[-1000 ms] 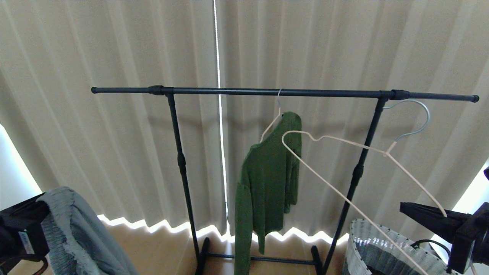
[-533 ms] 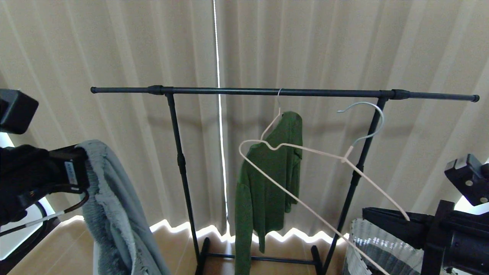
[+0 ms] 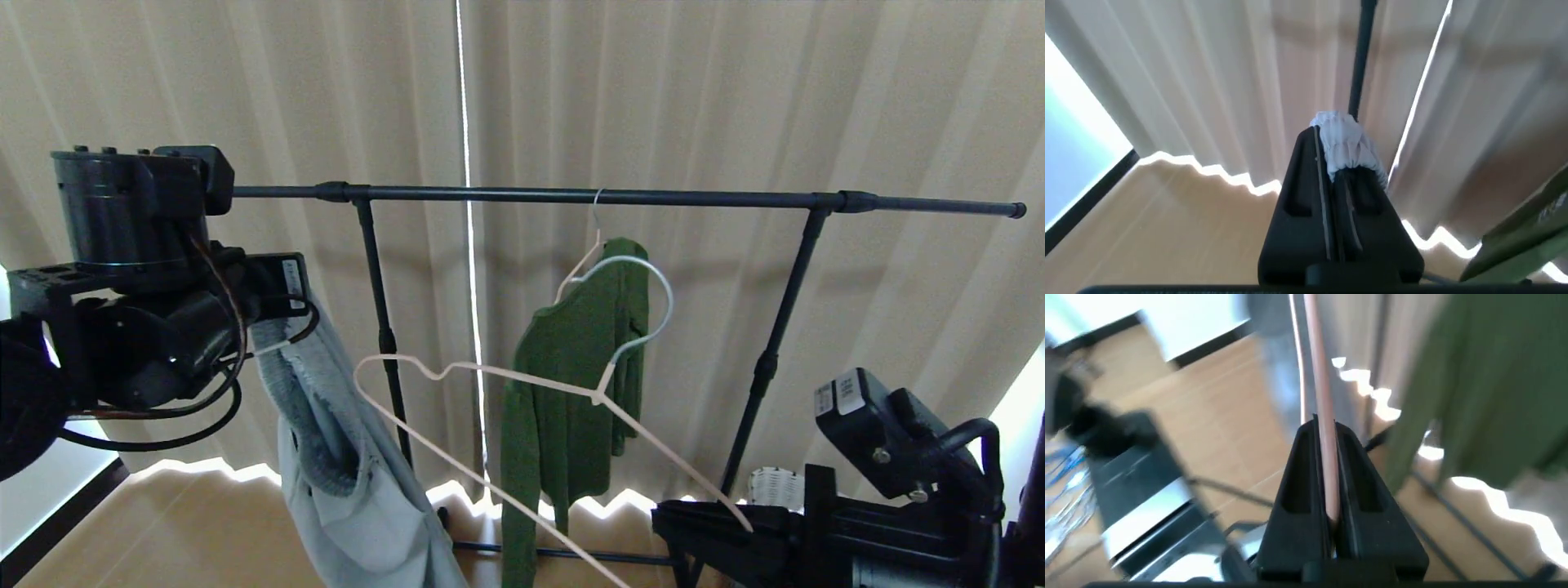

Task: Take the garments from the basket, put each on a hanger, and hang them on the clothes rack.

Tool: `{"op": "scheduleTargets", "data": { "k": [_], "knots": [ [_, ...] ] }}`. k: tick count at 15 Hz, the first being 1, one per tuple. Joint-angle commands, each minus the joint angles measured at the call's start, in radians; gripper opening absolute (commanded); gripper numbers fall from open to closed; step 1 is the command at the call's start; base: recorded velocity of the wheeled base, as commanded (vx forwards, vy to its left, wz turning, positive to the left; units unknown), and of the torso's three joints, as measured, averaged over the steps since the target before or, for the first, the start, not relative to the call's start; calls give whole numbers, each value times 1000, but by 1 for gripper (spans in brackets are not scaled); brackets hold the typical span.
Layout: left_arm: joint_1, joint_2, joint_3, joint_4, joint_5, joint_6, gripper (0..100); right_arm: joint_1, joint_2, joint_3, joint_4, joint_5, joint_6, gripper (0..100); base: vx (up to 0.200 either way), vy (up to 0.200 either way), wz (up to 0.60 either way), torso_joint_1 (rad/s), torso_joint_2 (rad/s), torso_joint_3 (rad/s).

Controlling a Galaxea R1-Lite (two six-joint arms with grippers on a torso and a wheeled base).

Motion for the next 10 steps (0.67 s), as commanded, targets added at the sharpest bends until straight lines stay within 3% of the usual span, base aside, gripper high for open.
{"op": "scheduleTargets", "data": {
  "k": [1,5,10],
  "knots": [
    [-30,38,-10,0,-1,-2,0,30,81,-34,-1,0,2,0,0,0,0,0,0,0],
    [-91,50,-9,1,5,-31,0,36,207,-142,-1,-37,44,0,0,0,0,0,0,0],
    [-91,44,-9,53,54,-28,0,64,308,-277,1,-132,125,0,0,0,0,0,0,0]
  ]
}}
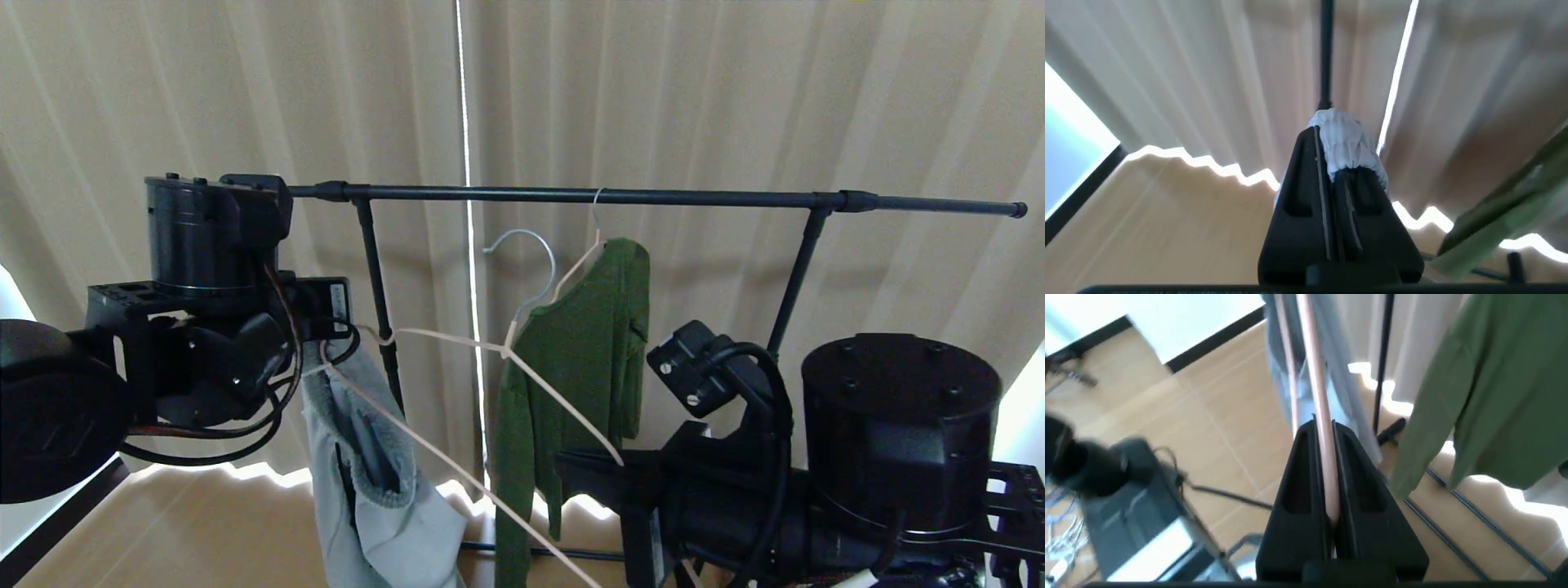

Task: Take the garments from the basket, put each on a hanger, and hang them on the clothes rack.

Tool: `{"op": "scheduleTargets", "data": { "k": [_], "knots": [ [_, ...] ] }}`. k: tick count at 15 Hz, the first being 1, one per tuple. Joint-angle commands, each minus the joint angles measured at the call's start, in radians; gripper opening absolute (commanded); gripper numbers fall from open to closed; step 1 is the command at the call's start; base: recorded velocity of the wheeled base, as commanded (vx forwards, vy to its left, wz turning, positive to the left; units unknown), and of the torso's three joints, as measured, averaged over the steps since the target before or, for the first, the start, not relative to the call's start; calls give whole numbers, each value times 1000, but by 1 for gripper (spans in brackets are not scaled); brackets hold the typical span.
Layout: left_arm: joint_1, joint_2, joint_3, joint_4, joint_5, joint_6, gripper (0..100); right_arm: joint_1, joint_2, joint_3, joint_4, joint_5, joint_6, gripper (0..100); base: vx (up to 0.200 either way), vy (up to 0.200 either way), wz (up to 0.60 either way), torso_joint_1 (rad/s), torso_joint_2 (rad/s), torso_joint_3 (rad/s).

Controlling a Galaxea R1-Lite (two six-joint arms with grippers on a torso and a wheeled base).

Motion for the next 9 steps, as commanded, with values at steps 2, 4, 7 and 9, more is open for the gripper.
{"op": "scheduleTargets", "data": {
  "k": [2,4,7,9],
  "knots": [
    [2,-7,-5,24,2,-1,0,43,64,-67,8,-24,49,0,0,0,0,0,0,0],
    [8,-7,-5,26,2,-2,0,72,72,-68,14,-34,55,0,0,0,0,0,0,0],
    [19,-9,-7,44,4,-2,0,82,99,-84,32,-60,81,0,0,0,0,0,0,0],
    [25,-24,-15,103,25,-2,0,72,130,-130,59,-119,92,0,0,0,0,0,0,0]
  ]
}}
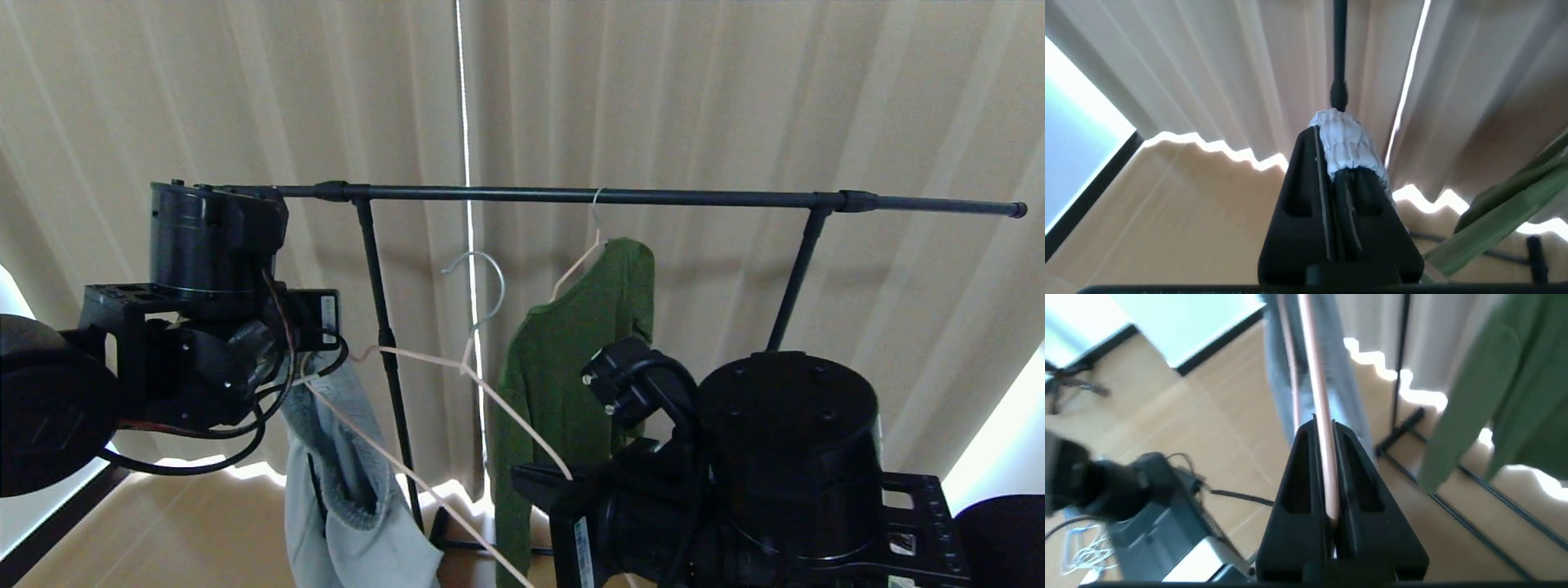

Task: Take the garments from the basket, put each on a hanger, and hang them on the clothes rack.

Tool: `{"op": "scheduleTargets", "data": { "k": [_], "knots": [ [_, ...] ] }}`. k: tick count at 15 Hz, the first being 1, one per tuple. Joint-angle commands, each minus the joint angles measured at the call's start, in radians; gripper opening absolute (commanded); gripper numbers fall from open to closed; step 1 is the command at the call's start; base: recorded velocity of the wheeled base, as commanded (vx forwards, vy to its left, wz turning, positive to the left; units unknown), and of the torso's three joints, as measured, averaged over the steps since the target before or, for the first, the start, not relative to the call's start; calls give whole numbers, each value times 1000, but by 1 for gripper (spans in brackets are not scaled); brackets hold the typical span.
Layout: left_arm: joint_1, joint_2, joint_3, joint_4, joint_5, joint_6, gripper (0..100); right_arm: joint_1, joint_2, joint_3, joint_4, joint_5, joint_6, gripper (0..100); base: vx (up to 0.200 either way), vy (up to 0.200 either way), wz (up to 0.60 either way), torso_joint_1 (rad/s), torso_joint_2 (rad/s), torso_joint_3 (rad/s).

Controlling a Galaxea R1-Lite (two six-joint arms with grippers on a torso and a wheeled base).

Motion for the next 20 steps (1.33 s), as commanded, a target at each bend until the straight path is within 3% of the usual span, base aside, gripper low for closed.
{"op": "scheduleTargets", "data": {
  "k": [1,6,12,20],
  "knots": [
    [7,-18,-9,24,9,0,0,-5,46,-59,6,-32,24,0,0,0,0,0,0,0],
    [60,-18,-1,47,37,9,0,-31,125,-150,17,-130,33,0,0,0,0,0,0,0],
    [56,-36,2,73,78,9,0,-54,161,-214,42,-153,34,0,0,0,0,0,0,0],
    [-98,-73,-26,70,73,8,0,-36,191,-242,42,-156,31,0,0,0,0,0,0,0]
  ]
}}
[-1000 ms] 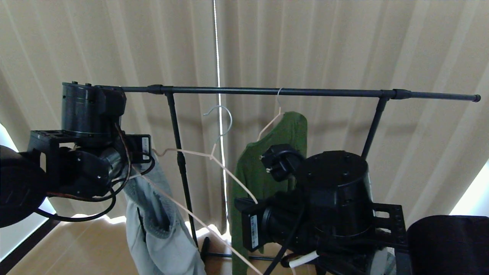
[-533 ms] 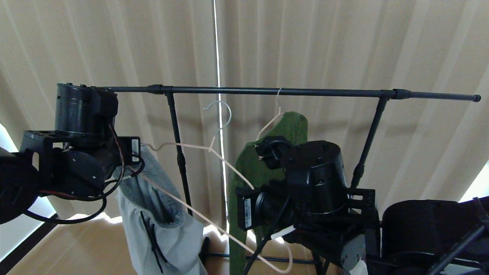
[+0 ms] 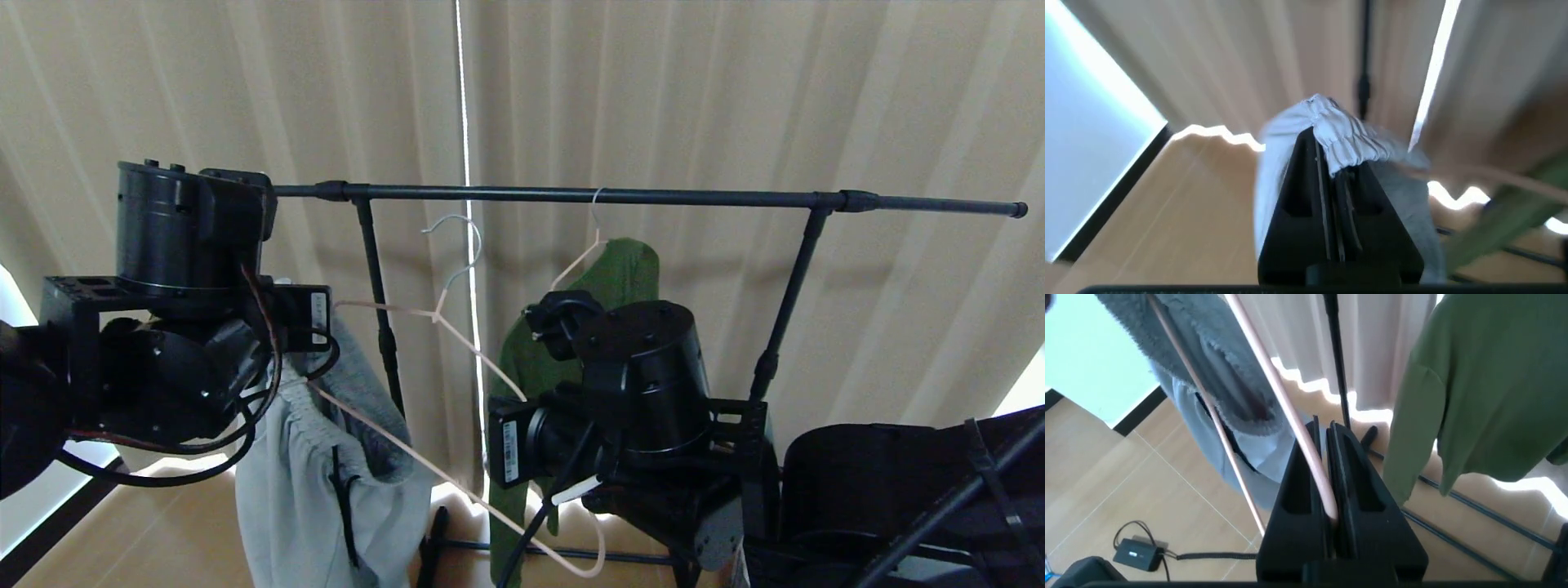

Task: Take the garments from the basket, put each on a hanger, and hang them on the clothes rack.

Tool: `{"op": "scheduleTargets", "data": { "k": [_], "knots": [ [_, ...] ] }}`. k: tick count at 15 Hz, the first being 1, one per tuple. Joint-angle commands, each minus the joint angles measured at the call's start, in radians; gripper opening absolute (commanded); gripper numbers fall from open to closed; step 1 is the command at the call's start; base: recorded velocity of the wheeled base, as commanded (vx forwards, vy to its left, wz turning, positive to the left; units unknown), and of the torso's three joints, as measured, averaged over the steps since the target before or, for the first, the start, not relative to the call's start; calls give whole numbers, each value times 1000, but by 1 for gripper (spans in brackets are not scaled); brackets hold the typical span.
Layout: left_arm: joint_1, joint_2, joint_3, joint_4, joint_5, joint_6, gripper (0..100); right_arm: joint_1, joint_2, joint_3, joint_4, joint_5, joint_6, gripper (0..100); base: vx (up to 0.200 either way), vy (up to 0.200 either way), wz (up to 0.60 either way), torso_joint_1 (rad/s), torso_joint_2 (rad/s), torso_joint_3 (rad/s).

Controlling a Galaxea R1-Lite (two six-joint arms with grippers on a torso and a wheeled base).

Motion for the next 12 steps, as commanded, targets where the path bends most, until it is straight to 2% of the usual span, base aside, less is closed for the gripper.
{"op": "scheduleTargets", "data": {
  "k": [1,5,6,9,11,12],
  "knots": [
    [-51,-18,-13,1,-4,1,0,15,3,5,-1,-1,1,0,0,0,0,0,0,0],
    [-101,-22,-34,1,-7,10,0,36,9,2,-1,-1,-2,0,0,0,0,0,0,0],
    [-115,-32,-30,-1,-24,21,0,43,7,7,-1,-1,-2,0,0,0,0,0,0,0],
    [-140,-59,-25,-1,-145,26,0,46,-3,42,-4,-1,-29,0,0,0,0,0,0,0],
    [-141,-62,-25,-6,-177,40,0,43,-16,90,-83,1,-82,0,0,0,0,0,0,0],
    [-141,-62,-25,-6,-177,40,0,43,-16,90,-83,1,-82,0,0,0,0,0,0,0]
  ]
}}
